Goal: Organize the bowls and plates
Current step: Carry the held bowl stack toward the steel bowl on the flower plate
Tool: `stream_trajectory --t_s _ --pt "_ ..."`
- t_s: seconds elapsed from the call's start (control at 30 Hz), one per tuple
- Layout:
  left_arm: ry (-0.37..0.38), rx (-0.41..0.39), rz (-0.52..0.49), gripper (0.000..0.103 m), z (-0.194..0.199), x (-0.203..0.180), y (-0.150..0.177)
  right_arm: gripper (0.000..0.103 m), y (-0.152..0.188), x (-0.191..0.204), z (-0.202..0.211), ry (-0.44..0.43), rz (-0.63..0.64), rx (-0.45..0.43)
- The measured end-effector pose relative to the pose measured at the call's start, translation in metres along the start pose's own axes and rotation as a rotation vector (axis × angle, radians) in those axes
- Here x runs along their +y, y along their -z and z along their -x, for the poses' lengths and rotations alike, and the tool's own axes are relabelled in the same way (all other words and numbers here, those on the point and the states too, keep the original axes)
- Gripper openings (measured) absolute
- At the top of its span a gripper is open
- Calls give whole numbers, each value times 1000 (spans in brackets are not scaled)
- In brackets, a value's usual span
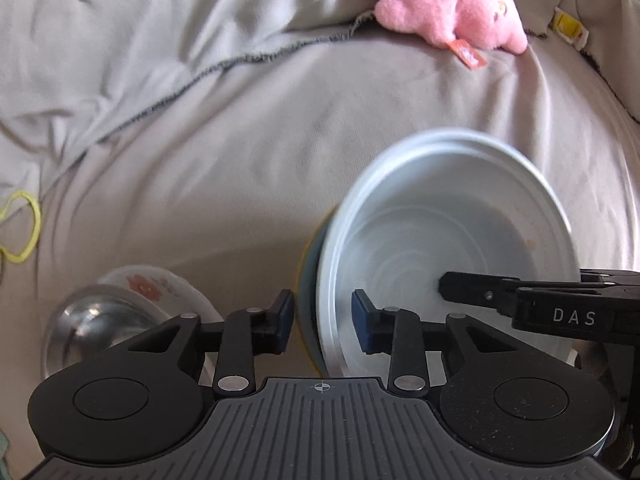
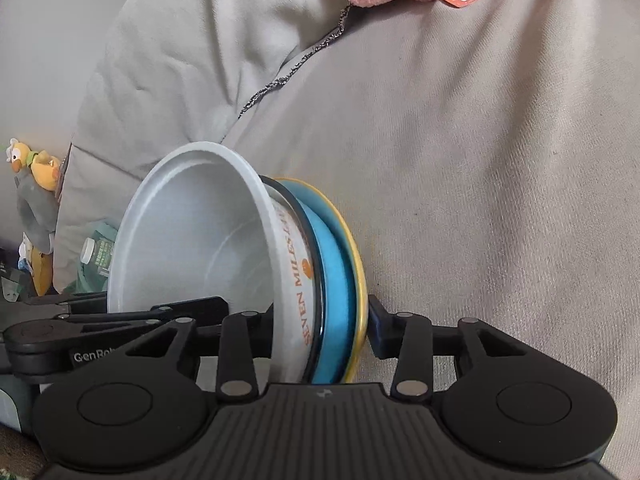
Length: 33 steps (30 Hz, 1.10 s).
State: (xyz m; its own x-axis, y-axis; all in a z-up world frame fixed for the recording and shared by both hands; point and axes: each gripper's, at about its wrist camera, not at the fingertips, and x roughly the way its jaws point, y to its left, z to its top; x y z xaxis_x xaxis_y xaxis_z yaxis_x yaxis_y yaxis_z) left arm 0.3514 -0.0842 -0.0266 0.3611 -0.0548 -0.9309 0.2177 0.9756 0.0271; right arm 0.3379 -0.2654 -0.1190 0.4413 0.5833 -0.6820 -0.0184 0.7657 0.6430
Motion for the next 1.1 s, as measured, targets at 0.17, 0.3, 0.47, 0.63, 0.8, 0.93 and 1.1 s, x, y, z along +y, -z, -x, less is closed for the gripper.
stream_trajectory --t_s 0.17,0.3,0.47,0.63,0.8,0.93,1.1 --pt "-24 24 -56 38 6 0 -8 38 -10 -1 4 39 18 -14" --pt "-29 51 -79 42 0 -3 -6 38 -7 -4 3 58 22 -5" --pt "20 69 -78 47 -13 -13 -4 38 -1 -7 3 41 11 -1" --pt "29 63 -77 56 -17 -16 -2 38 -2 -12 0 22 -17 -3" --pt "25 65 -63 61 -25 -17 -2 40 3 -7 -10 -26 -40 33" --pt "27 71 -47 62 -26 -17 -4 41 4 -5 -11 -17 -56 21" --pt "20 72 -39 61 -24 -17 -3 41 11 -4 -9 -22 -64 -8"
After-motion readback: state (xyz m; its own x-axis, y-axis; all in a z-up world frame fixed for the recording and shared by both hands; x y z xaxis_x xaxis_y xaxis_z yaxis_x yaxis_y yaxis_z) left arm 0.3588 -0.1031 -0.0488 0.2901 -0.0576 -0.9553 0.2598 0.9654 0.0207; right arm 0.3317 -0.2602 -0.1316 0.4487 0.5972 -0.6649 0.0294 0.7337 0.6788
